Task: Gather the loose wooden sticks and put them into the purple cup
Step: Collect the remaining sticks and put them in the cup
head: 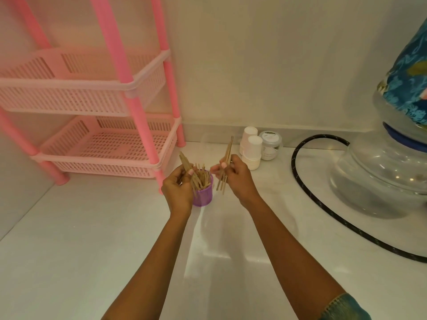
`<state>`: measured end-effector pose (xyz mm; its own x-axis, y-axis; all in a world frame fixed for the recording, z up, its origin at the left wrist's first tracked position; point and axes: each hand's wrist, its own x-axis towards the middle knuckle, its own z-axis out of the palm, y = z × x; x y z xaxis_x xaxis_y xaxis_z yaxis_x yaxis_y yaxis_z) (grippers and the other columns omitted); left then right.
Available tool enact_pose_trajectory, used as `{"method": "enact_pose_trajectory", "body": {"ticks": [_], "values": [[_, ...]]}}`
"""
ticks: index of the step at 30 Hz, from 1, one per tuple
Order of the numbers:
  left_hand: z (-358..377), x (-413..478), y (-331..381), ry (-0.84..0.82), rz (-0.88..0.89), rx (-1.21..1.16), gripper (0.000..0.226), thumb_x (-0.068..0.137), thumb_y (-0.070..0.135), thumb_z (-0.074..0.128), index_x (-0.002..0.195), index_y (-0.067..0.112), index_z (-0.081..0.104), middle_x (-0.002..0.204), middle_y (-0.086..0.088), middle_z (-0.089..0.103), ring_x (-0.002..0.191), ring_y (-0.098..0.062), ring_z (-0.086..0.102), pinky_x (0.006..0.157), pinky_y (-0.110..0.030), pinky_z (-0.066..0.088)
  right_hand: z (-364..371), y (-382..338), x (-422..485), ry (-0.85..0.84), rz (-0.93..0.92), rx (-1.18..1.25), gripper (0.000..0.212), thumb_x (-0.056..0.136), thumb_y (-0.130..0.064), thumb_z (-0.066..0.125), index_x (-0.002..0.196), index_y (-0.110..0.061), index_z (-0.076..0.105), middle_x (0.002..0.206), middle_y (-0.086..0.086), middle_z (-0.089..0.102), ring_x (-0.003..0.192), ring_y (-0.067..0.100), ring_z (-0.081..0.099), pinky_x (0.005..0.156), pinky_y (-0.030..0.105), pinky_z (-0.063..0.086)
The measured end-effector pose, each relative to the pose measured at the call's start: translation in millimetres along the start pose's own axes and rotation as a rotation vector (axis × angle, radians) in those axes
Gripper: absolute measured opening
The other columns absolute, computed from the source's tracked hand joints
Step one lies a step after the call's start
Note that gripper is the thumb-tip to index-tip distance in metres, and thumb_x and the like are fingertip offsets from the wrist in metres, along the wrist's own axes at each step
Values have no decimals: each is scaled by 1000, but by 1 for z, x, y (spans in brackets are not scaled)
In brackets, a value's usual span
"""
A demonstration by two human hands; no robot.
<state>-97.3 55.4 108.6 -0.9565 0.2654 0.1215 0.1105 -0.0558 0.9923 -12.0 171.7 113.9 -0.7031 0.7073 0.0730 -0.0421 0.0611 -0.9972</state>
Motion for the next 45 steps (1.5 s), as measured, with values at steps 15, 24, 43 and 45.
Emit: {"method": "enact_pose_trajectory", "body": {"ticks": [15,24,43,45], "values": [[13,33,1,30,22,-11,20,91,6,61,99,20,72,88,8,72,85,-5,68,68,-8,51,52,4,36,58,-127,-124,11,101,-14,43,99,-9,52,96,-3,74,94,13,69,85,36,57],[19,39,-10,-39,10,-37,16,88,8,65,95,21,70,86,8,72,87,-10,69,76,-20,56,54,11,48,3,-57,-127,11,98,-14,47,101,-14,58,100,1,69,96,14,66,79,22,53],[31,37,-23,-38,109,-128,37,105,29,31,112,11,63,108,-2,67,104,-9,62,91,-21,48,58,14,47,-73,-3,-119,39,103,-41,31,126,-22,55,125,-1,62,109,8,59,89,16,47],[33,37,-23,-27,115,-121,39,105,29,29,116,7,60,113,-2,64,105,0,59,89,-16,47,60,13,42,-125,-15,-180,40,103,-41,31,129,-20,53,122,5,64,101,10,63,82,16,52]]}}
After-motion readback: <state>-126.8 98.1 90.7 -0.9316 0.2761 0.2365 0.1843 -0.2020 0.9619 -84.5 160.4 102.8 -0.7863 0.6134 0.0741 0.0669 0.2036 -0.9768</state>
